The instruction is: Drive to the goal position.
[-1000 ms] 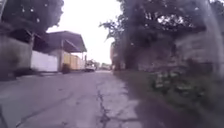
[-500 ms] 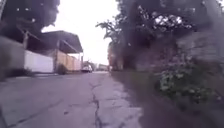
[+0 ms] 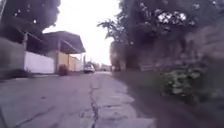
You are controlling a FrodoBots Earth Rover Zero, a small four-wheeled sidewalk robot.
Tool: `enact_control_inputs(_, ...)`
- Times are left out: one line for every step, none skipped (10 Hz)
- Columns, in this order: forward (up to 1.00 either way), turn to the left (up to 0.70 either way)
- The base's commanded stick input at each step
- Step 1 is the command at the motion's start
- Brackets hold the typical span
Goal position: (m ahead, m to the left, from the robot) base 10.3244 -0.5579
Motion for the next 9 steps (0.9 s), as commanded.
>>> enact_control_inputs(0.7,0.0)
enact_control_inputs(0.7,0.0)
enact_control_inputs(0.7,0.0)
enact_control_inputs(0.7,0.0)
enact_control_inputs(0.7,0.0)
enact_control_inputs(0.7,0.0)
enact_control_inputs(0.7,0.0)
enact_control_inputs(0.7,0.0)
enact_control_inputs(0.7,0.0)
